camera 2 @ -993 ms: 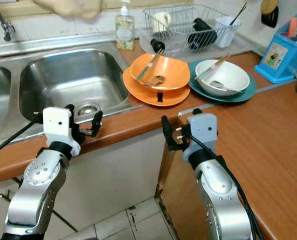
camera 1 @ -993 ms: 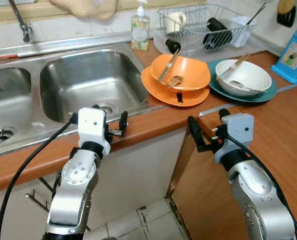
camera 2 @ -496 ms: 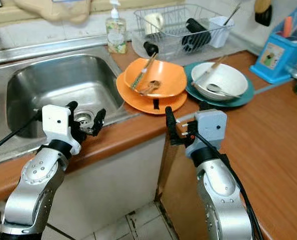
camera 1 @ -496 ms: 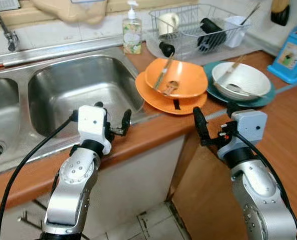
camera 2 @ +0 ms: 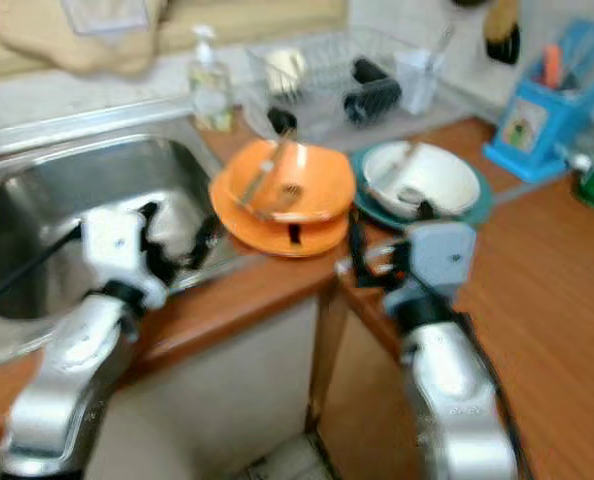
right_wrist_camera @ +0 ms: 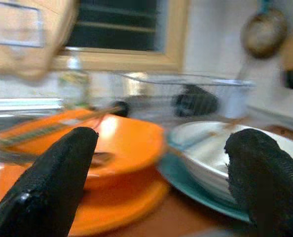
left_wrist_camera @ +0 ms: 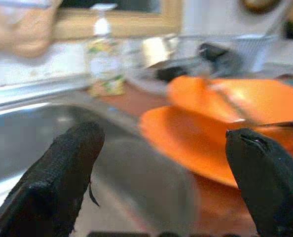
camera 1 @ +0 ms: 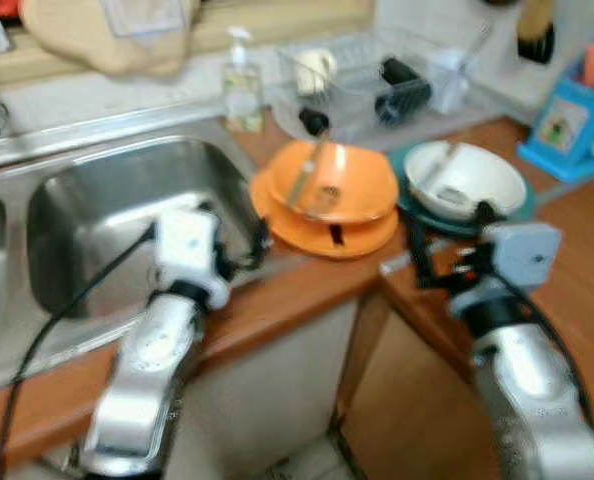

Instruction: Kitchen organization

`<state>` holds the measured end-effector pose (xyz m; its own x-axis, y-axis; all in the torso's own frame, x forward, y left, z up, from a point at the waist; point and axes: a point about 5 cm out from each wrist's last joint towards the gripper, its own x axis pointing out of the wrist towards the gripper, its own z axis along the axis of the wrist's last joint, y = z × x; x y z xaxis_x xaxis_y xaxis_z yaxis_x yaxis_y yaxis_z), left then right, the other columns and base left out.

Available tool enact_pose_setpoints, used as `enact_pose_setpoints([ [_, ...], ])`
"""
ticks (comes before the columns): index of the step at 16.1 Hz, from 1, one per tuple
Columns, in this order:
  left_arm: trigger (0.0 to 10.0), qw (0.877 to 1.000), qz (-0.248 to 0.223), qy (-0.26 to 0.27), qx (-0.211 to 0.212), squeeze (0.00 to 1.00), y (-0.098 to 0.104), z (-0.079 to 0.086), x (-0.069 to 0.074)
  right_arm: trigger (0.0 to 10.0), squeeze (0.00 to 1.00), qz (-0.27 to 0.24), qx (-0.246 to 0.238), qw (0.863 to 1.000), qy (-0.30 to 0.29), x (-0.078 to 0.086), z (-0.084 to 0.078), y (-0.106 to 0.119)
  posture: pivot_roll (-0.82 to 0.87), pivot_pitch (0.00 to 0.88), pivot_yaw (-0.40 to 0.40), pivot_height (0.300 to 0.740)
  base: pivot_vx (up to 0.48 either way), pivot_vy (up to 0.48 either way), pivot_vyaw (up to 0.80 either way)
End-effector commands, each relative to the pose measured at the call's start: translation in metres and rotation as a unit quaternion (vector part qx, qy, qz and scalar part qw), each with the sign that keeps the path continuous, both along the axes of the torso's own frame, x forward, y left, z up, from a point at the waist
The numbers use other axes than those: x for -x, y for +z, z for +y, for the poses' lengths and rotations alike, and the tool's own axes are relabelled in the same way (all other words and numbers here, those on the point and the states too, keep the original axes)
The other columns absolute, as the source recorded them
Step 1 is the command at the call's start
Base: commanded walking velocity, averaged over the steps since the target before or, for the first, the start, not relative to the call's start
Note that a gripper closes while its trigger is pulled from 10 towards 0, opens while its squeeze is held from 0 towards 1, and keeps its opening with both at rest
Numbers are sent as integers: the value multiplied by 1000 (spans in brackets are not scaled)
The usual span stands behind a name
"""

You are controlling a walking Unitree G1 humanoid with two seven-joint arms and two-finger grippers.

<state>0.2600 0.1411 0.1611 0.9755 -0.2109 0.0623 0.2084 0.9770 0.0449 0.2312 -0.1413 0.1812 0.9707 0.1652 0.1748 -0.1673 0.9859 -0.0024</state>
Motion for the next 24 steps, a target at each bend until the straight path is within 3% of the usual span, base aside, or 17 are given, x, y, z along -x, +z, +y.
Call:
enact_pose_setpoints([
  [1, 10000, 1000, -2, 0, 7, 0, 2, -2, 0, 10000, 0, -5, 3, 1000, -6, 2, -5, 2, -136, 0, 10, 740, 285, 0, 0],
  [9, 10000, 1000, -5, 20, 23, 0, 4, 5, -2, 10000, 0, -2, 7, 1000, -4, 5, -5, -2, -136, 0, 17, 740, 68, 0, 0],
  [10, 10000, 1000, -6, 8, 26, 1000, 6, 4, -2, 10000, 0, -2, 3, 1000, -1, 7, -6, -2, -138, 0, 19, 740, 0, 0, 0],
  [13, 10000, 1000, -7, -2, 28, 1000, 8, 4, -5, 10000, 0, 0, 5, 1000, 6, 8, -8, -4, -140, 0, 21, 740, 0, 0, 0],
  [14, 10000, 999, -5, -19, 38, 0, 10, 1, -6, 10000, 0, 3, 6, 1000, 8, 8, -9, -4, -142, 0, 22, 740, 0, 0, 0],
  [16, 10000, 996, -10, -77, 42, 0, 21, -7, -13, 10000, 0, 23, 22, 999, 40, 12, -10, -7, -146, 0, 19, 740, 0, 0, 0],
  [18, 10000, 993, -20, -106, 41, 0, 39, -13, -29, 10000, 0, 42, 55, 995, 71, 13, -10, -11, -153, 0, 17, 740, 0, 0, 0],
  [22, 10000, 982, 1, -185, -27, 0, 68, -35, -60, 10000, 0, 77, 75, 986, 129, 10, -7, -12, -151, 0, 11, 740, 0, 0, 0],
  [24, 10000, 979, 4, -202, -40, 0, 72, -42, -65, 10000, 0, 79, 80, 984, 141, 11, -5, -12, -150, 0, 9, 740, 0, 0, 0],
])
